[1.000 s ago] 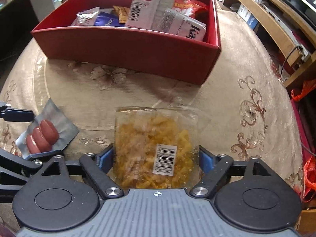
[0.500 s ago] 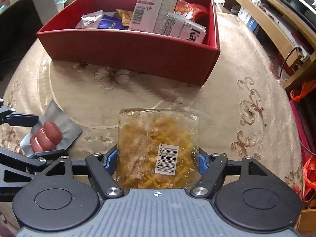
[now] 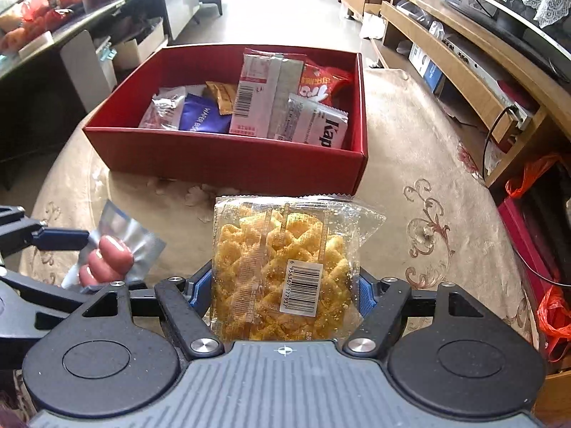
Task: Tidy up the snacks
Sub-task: 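Carry the sausage pack with the left tool while the right tool carries the crisp bag to the box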
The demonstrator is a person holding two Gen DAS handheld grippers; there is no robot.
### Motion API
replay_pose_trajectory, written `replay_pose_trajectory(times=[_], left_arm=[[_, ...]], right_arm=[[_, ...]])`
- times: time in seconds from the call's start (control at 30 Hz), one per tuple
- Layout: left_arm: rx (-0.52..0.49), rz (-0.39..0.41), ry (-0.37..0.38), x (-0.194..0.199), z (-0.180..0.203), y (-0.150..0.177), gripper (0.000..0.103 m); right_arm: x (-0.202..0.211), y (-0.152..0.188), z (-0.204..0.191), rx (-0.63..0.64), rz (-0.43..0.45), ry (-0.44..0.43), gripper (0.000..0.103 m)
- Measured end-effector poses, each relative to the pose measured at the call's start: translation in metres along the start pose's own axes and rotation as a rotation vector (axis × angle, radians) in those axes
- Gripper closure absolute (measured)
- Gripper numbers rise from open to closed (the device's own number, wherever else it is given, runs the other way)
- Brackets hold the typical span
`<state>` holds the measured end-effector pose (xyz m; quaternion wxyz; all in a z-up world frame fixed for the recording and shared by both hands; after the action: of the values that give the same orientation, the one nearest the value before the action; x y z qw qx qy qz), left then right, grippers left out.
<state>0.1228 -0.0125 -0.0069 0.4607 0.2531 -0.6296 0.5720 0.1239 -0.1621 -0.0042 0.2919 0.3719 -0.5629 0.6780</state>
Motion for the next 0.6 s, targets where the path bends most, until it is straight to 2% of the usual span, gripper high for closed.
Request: replay_pose_trajectory(times=[0.6], left_arm=[[0.092, 0.089, -0.032, 0.018, -0.031, -0.034, 0.039]], right_arm=[[0.008, -0.041, -0.009, -0.010, 0.088, -0.018, 0.024]])
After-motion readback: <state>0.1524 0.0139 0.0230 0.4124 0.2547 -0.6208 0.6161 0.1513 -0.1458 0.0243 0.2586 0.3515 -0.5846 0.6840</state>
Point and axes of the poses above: each gripper's, at about its wrist camera, not at the fingertips, and x roughly against the way its jaws point, z to its right, y to its underside, the point moved 1 cm from there along -x, roughly the way its jaws point, and after that the axes turned 4 degrees about y, right-handed, at the moved point
